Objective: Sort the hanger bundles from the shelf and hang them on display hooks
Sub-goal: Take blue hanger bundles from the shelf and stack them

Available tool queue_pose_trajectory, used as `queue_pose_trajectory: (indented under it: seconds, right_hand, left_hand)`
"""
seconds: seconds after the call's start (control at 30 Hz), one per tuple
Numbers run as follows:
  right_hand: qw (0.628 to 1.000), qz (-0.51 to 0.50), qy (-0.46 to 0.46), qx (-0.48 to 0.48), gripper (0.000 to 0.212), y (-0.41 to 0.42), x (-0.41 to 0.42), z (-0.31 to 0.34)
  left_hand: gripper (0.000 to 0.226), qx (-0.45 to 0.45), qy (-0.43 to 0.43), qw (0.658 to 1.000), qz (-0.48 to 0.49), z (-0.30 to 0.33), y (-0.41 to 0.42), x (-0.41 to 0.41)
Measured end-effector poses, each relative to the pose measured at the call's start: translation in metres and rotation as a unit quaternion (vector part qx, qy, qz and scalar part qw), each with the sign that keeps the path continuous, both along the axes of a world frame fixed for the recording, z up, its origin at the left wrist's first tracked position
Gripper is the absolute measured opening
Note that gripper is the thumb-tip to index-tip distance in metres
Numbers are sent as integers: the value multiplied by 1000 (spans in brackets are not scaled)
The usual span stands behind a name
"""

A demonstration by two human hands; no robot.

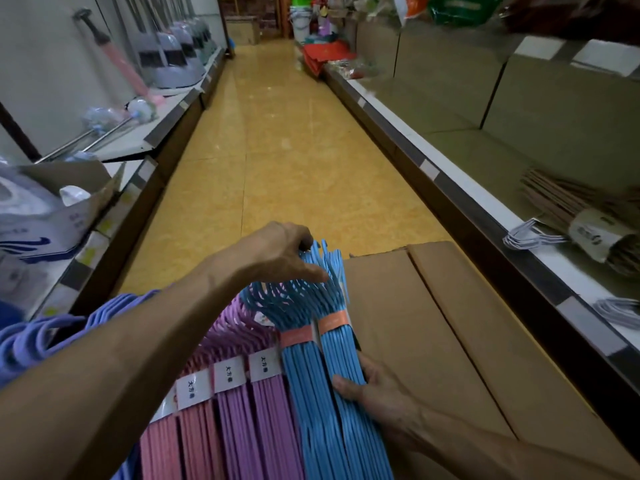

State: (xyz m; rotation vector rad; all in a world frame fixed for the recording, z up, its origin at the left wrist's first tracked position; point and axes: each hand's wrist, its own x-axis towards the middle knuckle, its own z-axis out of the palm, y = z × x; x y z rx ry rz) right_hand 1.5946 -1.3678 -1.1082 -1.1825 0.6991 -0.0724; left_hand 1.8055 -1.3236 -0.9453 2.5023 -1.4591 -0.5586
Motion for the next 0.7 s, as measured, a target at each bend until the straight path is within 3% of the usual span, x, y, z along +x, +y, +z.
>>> queue_pose_trajectory:
  seconds: [0.3,0.47,0.57,0.7]
  right_hand:
    - [986,98,68,-115,28,-14,1,0]
    - [963,106,95,-231,21,-24,-14,12]
    - [938,107,95,-315,28,-34,-33,23]
    - [925,99,76,-358,26,-51,-59,40]
  left_hand:
    - [72,-13,19,1000,4,1,4,7]
    - [38,-171,53,984,4,13,-4,-7]
    - [12,-270,88,959,0,17,-16,-28]
    - [9,-304,160,939,-9,20,-36,-61]
